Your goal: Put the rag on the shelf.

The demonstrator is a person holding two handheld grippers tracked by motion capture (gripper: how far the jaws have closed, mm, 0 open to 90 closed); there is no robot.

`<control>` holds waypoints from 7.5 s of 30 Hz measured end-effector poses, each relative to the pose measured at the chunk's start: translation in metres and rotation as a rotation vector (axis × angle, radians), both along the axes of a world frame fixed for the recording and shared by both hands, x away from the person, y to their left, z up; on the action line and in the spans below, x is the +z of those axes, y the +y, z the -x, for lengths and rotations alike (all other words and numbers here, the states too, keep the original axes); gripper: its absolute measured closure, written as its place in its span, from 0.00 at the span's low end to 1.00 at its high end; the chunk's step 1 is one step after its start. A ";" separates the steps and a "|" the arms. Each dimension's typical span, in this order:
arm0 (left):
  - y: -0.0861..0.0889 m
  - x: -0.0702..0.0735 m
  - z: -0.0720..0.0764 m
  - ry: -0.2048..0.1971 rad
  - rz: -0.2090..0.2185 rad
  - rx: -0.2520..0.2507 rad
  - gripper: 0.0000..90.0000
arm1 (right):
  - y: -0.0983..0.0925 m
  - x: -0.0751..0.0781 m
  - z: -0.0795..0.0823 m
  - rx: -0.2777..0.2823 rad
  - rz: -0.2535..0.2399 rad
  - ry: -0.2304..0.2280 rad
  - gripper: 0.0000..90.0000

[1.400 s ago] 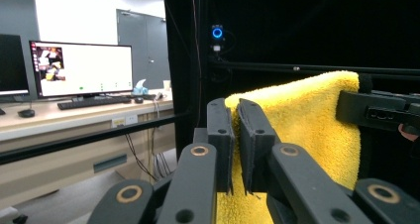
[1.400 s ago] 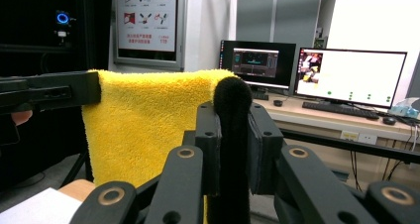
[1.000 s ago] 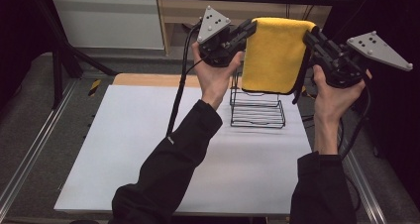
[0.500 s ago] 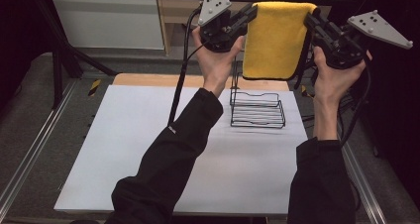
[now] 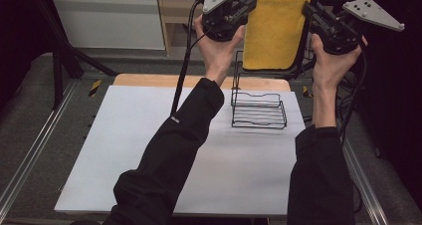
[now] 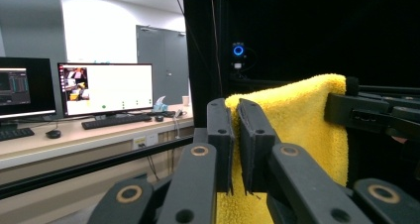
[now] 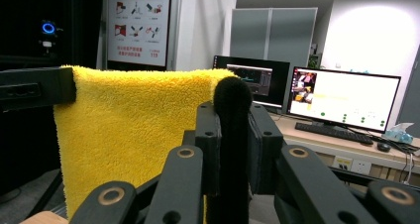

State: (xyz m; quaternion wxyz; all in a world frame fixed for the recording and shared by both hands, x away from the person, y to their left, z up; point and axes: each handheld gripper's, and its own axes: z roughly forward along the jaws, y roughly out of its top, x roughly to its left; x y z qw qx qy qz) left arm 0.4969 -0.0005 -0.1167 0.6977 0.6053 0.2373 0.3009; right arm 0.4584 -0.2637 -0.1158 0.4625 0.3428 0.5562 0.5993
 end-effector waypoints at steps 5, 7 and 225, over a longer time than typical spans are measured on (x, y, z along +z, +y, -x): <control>-0.002 -0.007 -0.009 0.007 -0.008 0.001 0.94 | -0.001 -0.006 -0.012 -0.005 0.009 0.011 0.87; -0.002 -0.010 -0.011 0.004 -0.023 0.005 0.94 | -0.001 -0.009 -0.017 -0.008 0.010 0.018 0.87; 0.132 -0.236 0.066 0.521 -0.523 -0.086 0.13 | 0.021 -0.201 0.060 0.287 0.067 0.557 0.13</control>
